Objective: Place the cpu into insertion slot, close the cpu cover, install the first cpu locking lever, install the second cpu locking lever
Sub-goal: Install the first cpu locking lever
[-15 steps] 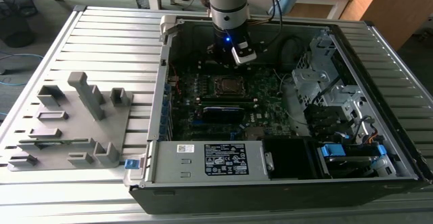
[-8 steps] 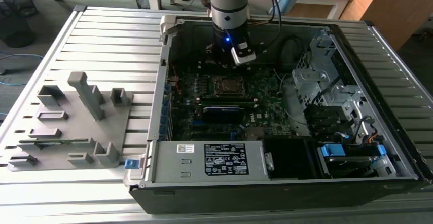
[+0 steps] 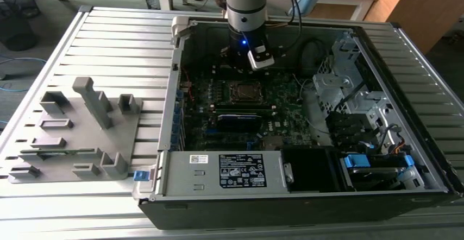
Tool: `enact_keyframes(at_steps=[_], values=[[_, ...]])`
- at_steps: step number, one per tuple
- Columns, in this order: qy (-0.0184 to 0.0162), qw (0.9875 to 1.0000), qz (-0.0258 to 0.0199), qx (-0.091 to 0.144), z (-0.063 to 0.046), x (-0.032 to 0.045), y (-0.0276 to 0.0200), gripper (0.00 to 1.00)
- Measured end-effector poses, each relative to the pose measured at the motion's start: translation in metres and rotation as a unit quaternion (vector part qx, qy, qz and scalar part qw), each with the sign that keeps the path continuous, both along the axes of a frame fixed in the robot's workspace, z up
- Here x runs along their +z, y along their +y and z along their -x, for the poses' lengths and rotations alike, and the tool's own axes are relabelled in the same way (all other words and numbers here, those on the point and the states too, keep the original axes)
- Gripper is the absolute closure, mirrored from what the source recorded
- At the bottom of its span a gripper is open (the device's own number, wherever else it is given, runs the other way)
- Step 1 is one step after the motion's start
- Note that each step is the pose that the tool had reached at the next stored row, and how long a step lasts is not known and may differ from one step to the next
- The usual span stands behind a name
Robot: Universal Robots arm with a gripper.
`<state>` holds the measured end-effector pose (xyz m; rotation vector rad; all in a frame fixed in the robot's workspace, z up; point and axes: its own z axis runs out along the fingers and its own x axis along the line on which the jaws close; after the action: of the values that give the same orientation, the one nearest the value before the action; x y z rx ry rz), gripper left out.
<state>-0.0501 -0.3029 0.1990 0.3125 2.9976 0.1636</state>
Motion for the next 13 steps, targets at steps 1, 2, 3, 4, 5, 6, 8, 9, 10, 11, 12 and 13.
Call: enact_keyframes(at_steps=[1,2,3,4,5,6,8,9,10,11,12,13], values=[[0.0000,1.0000,0.0000,0.000,-0.0003,0.0000,-0.0001,0.89],[0.0001,1.0000,0.0000,0.000,-0.0010,0.0000,-0.0002,0.89],[0.0002,1.0000,0.0000,0.000,-0.0017,0.0000,-0.0004,0.89],[0.0004,1.0000,0.0000,0.000,-0.0024,0.0000,-0.0004,0.89],[0.0007,1.0000,-0.0001,0.000,-0.0032,-0.0001,-0.0004,0.89],[0.0011,1.0000,0.0000,0.000,-0.0037,0.0000,-0.0005,0.89],[0.0020,1.0000,0.0000,0.000,-0.0045,0.0000,-0.0005,0.89],[0.0028,1.0000,-0.0001,0.000,-0.0051,-0.0001,-0.0005,0.89],[0.0036,1.0000,0.0000,0.000,-0.0055,0.0000,-0.0005,0.89],[0.0045,1.0000,0.0000,0.000,-0.0060,0.0000,-0.0006,0.89],[0.0057,1.0000,0.0000,0.000,-0.0066,0.0000,-0.0007,0.89],[0.0071,1.0000,0.0001,0.000,-0.0073,0.0001,-0.0009,0.89]])
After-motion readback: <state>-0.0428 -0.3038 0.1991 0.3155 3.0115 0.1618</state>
